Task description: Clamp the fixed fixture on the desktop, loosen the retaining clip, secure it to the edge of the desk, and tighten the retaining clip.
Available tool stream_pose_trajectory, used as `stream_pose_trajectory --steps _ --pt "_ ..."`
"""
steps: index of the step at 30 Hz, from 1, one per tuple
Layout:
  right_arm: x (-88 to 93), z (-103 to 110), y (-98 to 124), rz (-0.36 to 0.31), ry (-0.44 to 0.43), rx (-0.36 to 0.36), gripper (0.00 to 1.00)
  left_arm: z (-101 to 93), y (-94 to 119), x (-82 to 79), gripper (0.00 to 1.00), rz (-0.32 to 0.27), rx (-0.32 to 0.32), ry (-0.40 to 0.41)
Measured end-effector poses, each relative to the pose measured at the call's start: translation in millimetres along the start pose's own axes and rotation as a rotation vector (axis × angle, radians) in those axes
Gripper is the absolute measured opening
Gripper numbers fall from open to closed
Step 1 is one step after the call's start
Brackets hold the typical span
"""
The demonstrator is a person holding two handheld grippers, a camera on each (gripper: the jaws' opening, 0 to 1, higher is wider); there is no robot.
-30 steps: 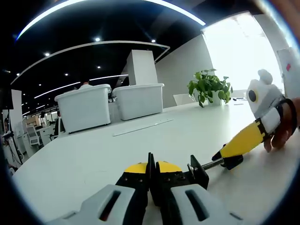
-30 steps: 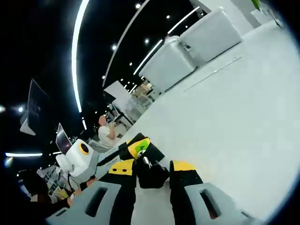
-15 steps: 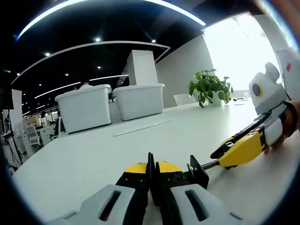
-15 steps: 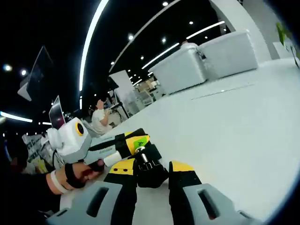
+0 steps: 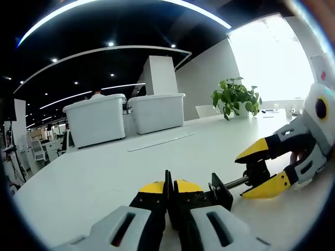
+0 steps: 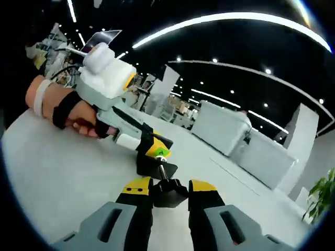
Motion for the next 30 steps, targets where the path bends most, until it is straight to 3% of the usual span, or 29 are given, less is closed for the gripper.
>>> stream_pose_trajectory --steps 3,5,9,11,12,14,16,18,22,25,27,30 --pt "-2.8 0.5 0.6 -0.014 0.114 0.03 0.24 0.0 1.1 1.0 0.06 0.004 -0.005 0.002" --pt "-3.4 0.5 1.0 -0.02 0.124 0.034 0.24 -0.1 2.5 0.8 0.06 0.003 -0.006 0.004" --pt "-3.4 -2.2 0.4 -0.016 0.11 0.035 0.25 -0.1 2.4 0.8 0.06 0.004 -0.006 0.002" --pt "-1.5 -1.1 0.2 -0.002 0.047 -0.006 0.26 0.5 2.0 0.8 0.06 0.004 -0.005 0.002" --pt "0.1 0.6 1.2 0.04 -0.012 -0.029 0.27 0.1 2.0 0.3 0.06 0.003 -0.004 0.001" --pt "1.0 0.8 4.0 0.132 -0.233 -0.054 0.34 0.5 1.9 0.5 0.06 0.003 -0.004 0.003" --pt "-5.1 -5.0 -0.3 0.134 -0.459 -0.081 0.4 1.1 2.2 0.5 0.06 0.003 -0.005 0.003" --pt "-5.5 -13.0 0.3 0.157 -0.625 -0.07 0.42 1.3 2.4 0.8 0.06 0.003 -0.006 0.004" --pt "15.6 -21.4 6.7 0.321 -0.891 -0.021 0.43 5.0 -3.8 0.3 0.06 0.004 -0.004 0.008" --pt "21.3 -9.1 8.6 0.401 -1.135 -0.086 0.32 3.6 -2.9 -0.3 0.06 0.003 -0.004 0.009" --pt "15.9 -3.2 17.5 0.4 -1.25 -0.087 0.26 1.8 -0.9 -0.4 0.06 0.003 -0.005 0.009" --pt "18.1 -3.3 15.4 0.413 -1.269 -0.095 0.25 1.6 -2.3 -0.9 0.06 0.004 -0.005 0.006"
Point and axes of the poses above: the point that each gripper's makers call its tool centre point, and the gripper's own axes: y roughly backward along the fingers, z roughly to its left, x roughly out of its underside, the point moved 3 cm from there along y, roughly backward along the fingers, and after that the axes turned 11 degrees about x, right-handed, at the moved point
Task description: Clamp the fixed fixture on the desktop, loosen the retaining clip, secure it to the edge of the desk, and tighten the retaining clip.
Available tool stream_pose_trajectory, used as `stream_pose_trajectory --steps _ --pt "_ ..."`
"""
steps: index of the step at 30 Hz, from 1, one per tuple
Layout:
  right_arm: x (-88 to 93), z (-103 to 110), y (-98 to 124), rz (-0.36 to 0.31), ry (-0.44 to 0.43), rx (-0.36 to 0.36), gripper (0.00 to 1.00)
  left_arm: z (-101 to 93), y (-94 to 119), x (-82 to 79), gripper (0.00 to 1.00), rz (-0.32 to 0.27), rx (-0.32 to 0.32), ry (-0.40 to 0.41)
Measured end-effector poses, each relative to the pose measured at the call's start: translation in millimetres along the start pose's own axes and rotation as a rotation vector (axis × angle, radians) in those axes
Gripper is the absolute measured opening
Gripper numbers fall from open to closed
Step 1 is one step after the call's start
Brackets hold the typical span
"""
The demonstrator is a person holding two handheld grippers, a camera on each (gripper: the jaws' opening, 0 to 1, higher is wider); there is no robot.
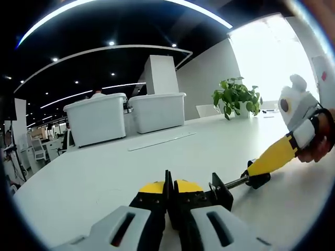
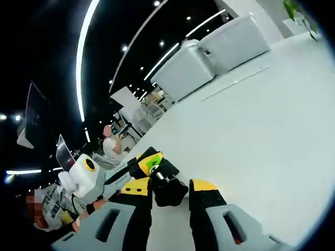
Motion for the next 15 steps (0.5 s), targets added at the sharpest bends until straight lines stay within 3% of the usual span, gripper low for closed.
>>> stream_pose_trajectory --steps 9,12,15 --pt "0.7 1.3 -1.4 -0.02 0.029 -0.006 0.24 0.6 -0.6 0.1 0.06 0.0 -0.003 0.003" --pt "-0.5 1.3 -3.5 -0.055 0.129 -0.001 0.23 -1.0 0.8 0.0 0.06 -0.003 -0.001 -0.001" --pt "-4.6 2.8 -5.6 -0.121 0.336 0.01 0.23 -1.1 1.4 0.4 0.06 -0.003 -0.002 -0.001"
Point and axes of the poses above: the point that each gripper's makers call its tool centre point, and the gripper's own axes: y roughly backward along the fingers, z roughly to its left, x roughly out of its underside, the point moved 3 cm from there along y, roughly backward along the fingers, and after that the axes turned 11 degrees about x, right-handed, at the moved point
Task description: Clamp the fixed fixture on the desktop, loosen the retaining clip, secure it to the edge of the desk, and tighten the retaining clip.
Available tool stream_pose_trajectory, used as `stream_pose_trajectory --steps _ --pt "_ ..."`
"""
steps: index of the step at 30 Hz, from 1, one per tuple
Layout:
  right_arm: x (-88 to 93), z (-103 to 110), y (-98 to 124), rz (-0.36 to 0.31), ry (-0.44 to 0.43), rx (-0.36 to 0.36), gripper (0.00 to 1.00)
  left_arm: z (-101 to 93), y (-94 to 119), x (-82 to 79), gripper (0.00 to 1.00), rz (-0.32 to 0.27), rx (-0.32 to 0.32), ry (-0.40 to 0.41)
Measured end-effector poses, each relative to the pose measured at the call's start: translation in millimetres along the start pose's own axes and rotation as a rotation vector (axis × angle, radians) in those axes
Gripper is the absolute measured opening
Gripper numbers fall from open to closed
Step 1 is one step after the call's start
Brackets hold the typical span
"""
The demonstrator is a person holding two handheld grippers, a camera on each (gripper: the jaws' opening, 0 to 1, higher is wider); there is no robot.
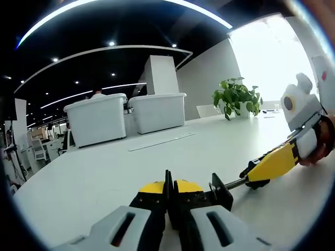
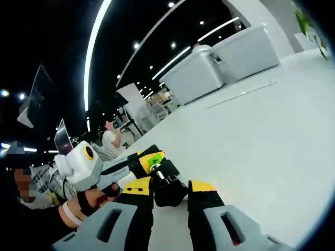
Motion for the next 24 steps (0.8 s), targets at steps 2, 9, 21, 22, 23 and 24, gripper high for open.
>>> stream_pose_trajectory --steps 2,9,21,22,23,24 --pt "-2.5 2.4 -1.5 -0.059 0.201 0.02 0.22 0.5 0.4 0.5 0.06 0.001 -0.002 0.001" --pt "-6.5 11.7 -1.3 -0.203 0.72 0.093 0.22 0.7 0.9 0.4 0.06 0.0 -0.003 0.001" --pt "-6.9 18.7 -0.1 -0.283 1.026 0.163 0.23 0.3 1.9 1.0 0.06 0.004 -0.004 -0.002" --pt "-7.7 18.2 -0.3 -0.282 1.026 0.164 0.23 0.3 2.1 1.1 0.06 0.004 -0.005 -0.003" --pt "-8.1 16.5 -0.6 -0.276 1.012 0.16 0.23 0.3 2.3 1.3 0.06 0.004 -0.006 -0.002" --pt "-7.2 15.3 -1.5 -0.257 0.982 0.142 0.24 0.6 2.7 1.4 0.06 0.004 -0.008 -0.002"
Point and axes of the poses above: the point that each gripper's makers call its tool centre point, and the gripper's own axes: y roughly backward along the fingers, z roughly to its left, x roughly out of its underside, the point moved 3 cm from there along y, roughly backward along the fingers, and after that the axes turned 11 degrees about x, right-handed, at the moved point
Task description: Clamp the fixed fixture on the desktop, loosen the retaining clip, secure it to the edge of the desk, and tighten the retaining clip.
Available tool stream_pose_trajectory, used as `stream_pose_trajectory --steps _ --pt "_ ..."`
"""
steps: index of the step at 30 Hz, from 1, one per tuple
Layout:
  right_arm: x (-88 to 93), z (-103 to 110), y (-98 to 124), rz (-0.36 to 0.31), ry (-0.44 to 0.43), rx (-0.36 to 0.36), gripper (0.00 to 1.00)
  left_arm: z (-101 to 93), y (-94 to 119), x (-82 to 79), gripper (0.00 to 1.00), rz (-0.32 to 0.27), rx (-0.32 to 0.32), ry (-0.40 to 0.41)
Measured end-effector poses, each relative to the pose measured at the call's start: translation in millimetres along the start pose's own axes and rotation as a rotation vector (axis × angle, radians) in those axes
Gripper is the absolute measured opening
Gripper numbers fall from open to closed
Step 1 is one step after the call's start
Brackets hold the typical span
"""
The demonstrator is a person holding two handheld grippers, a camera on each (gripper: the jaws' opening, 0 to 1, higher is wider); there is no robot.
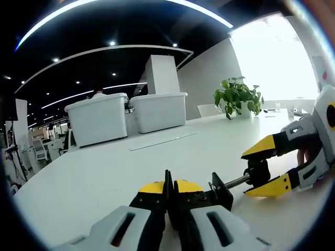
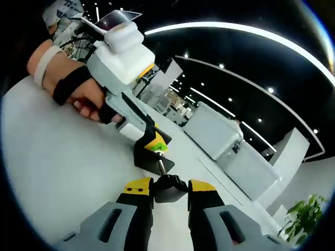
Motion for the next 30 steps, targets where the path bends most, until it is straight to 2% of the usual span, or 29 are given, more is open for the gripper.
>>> stream_pose_trajectory --steps 3,5,6,8,9,10,11,12,13,14,15,16,18,20,22,26,30 --pt "0.4 -0.2 -0.3 0.028 -0.093 -0.045 0.25 -0.1 -0.1 -0.1 0.06 0.0 0.004 0.002" --pt "-3.4 0.1 0.1 0.081 -0.303 -0.095 0.3 1.1 -1.5 0.2 0.06 0.0 0.006 0.002" --pt "-5.4 -1.1 0.3 0.104 -0.402 -0.115 0.35 1.3 -1.7 0.2 0.06 0.0 0.007 0.003" --pt "-7.2 -7.9 -1.2 0.137 -0.59 -0.134 0.45 1.2 -2.5 0.1 0.06 -0.001 0.01 0.003" --pt "-9.5 -4.9 4.7 0.155 -0.662 -0.137 0.46 0.9 -2.6 0.0 0.06 -0.001 0.012 0.004" --pt "-8.7 -7.0 6.9 0.182 -0.784 -0.13 0.46 0.7 -2.6 0.0 0.06 -0.001 0.013 0.004" --pt "-7.3 -6.5 10.2 0.221 -0.952 -0.135 0.44 0.0 -3.1 0.0 0.06 -0.001 0.016 0.005" --pt "-2.8 -8.6 10.1 0.251 -1.072 -0.132 0.42 0.0 -3.1 0.0 0.06 -0.001 0.017 0.005" --pt "0.0 -9.7 10.2 0.268 -1.145 -0.131 0.4 0.2 -2.9 0.1 0.06 -0.001 0.017 0.005" --pt "3.6 -8.9 9.4 0.305 -1.301 -0.143 0.33 0.0 -2.6 0.2 0.06 -0.002 0.018 0.005" --pt "6.3 -9.5 7.8 0.319 -1.406 -0.166 0.26 -0.2 -2.4 0.3 0.06 -0.002 0.019 0.006" --pt "13.2 -10.0 7.5 0.353 -1.461 -0.144 0.24 -0.5 -2.5 0.3 0.06 -0.002 0.02 0.006" --pt "24.9 -5.3 8.6 0.412 -1.472 -0.132 0.25 -1.4 -2.6 -0.5 0.06 -0.002 0.026 0.008" --pt "18.3 0.8 7.9 0.412 -1.529 -0.162 0.25 -1.4 -2.3 -1.4 0.06 -0.003 0.026 0.008" --pt "17.9 1.4 8.3 0.421 -1.53 -0.16 0.25 -1.7 -2.8 -1.1 0.06 -0.005 0.03 0.007" --pt "13.1 6.0 10.3 0.429 -1.526 -0.17 0.25 -1.4 -2.8 -0.5 0.06 -0.004 0.029 0.006" --pt "10.9 5.8 11.7 0.399 -1.456 -0.17 0.25 -2.2 -2.5 -0.8 0.06 -0.006 0.029 0.003"
Point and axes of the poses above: the point that each gripper's makers call its tool centre point, and the gripper's own axes: y roughly backward along the fingers, z roughly to its left, x roughly out of its underside, the point moved 3 cm from there along y, roughly backward along the fingers, and after that the axes turned 11 degrees about x, right-handed, at the moved point
